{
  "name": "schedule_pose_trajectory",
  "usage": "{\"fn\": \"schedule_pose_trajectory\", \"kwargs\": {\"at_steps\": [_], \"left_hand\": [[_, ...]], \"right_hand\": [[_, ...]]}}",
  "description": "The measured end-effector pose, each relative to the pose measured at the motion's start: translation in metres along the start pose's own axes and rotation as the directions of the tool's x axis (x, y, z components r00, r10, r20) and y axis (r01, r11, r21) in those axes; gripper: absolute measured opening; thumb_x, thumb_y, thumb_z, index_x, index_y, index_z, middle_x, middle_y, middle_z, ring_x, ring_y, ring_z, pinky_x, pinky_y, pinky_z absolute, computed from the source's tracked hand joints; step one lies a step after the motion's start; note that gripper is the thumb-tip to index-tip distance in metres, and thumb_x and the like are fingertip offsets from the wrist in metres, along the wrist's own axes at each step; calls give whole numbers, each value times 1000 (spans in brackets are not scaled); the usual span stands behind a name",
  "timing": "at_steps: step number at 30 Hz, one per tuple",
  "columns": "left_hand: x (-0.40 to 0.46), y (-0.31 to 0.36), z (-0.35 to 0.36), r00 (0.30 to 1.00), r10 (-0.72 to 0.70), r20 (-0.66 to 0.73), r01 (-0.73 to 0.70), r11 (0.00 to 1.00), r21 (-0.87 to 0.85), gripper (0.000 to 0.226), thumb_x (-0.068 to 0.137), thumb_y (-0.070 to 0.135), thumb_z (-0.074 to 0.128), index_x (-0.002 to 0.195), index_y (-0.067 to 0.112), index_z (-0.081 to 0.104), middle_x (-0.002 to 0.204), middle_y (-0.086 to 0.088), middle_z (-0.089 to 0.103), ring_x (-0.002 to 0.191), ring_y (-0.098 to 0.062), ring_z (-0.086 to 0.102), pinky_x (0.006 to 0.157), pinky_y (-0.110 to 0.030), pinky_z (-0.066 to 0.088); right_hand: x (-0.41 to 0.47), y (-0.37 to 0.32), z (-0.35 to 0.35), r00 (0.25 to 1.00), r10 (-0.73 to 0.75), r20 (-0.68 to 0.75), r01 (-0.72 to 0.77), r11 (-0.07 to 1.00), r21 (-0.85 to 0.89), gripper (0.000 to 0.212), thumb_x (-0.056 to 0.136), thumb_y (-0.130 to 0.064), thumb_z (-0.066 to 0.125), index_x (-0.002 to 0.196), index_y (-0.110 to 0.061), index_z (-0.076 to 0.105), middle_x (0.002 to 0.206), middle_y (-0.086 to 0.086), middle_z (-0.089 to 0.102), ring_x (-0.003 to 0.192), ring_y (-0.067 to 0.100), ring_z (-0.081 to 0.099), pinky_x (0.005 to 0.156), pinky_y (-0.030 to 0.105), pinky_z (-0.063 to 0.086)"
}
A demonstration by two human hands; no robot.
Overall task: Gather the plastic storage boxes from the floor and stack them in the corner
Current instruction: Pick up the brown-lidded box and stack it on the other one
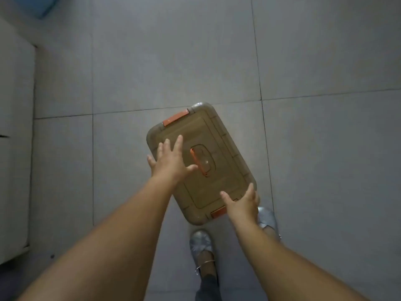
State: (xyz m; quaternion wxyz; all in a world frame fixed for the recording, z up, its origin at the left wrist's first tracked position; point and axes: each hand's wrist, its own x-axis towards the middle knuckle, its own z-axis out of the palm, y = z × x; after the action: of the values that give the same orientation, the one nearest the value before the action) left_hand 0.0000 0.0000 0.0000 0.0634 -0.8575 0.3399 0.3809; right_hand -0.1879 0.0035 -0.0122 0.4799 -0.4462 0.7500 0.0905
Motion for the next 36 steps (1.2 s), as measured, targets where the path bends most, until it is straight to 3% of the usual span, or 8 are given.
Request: {"fn": "schedule_pose_trajectory", "kwargs": {"at_steps": [4,11,16,20,24,27,31,36], "left_hand": [[48,2,22,1000,1,-3,-1,999,39,109,71,61,66,151,36,-4,163,-3,-3,150,-23,-6,117,-55,0],[79,7,63,1000,-2,-21,4,998,63,111,71,60,66,150,36,-8,162,-5,-8,150,-25,-10,116,-56,-2],[74,12,75,990,4,-144,-7,1000,-16,101,76,43,71,151,30,5,146,-11,32,134,-29,33,108,-43,33],[69,24,83,991,94,-99,-117,958,-263,93,83,33,68,151,31,6,143,-6,45,133,-25,42,105,-43,40],[71,28,84,960,228,-164,-250,960,-130,80,89,30,59,152,27,9,134,-4,52,126,-23,47,106,-42,41],[86,22,77,928,266,-262,-263,964,49,79,88,26,59,152,24,12,142,-6,41,133,-24,36,109,-40,31],[118,12,54,962,188,-196,-145,966,214,116,73,46,72,150,32,-13,161,-8,-8,149,-28,-10,116,-54,-6],[152,7,34,983,134,-128,-81,931,356,142,54,64,75,144,33,-29,158,-14,-25,146,-32,-24,111,-60,-13]], "right_hand": [[36,13,34,974,223,-39,-211,957,196,99,80,-38,71,152,-18,6,159,11,13,141,34,29,105,46,37],[68,14,70,931,359,-71,-309,875,374,103,79,-30,72,151,-19,0,158,14,5,135,41,36,101,46,42],[73,15,81,910,397,-124,-331,872,361,101,79,-28,73,150,-21,1,156,16,10,130,45,40,101,49,41],[73,15,82,910,393,-136,-330,881,339,101,80,-27,72,150,-18,0,156,17,10,130,46,39,101,48,40],[73,15,82,907,400,-134,-334,875,350,100,80,-24,72,150,-20,0,155,16,11,129,44,40,99,49,43],[72,16,82,906,399,-142,-322,867,381,101,78,-23,74,149,-24,3,155,15,12,128,43,42,97,51,47],[70,21,85,899,402,-175,-294,849,440,105,73,-24,79,150,-21,7,155,15,15,131,42,41,99,51,45],[70,29,86,895,429,-127,-321,813,485,110,71,-33,79,151,-15,6,153,18,24,130,40,45,98,46,45]]}}
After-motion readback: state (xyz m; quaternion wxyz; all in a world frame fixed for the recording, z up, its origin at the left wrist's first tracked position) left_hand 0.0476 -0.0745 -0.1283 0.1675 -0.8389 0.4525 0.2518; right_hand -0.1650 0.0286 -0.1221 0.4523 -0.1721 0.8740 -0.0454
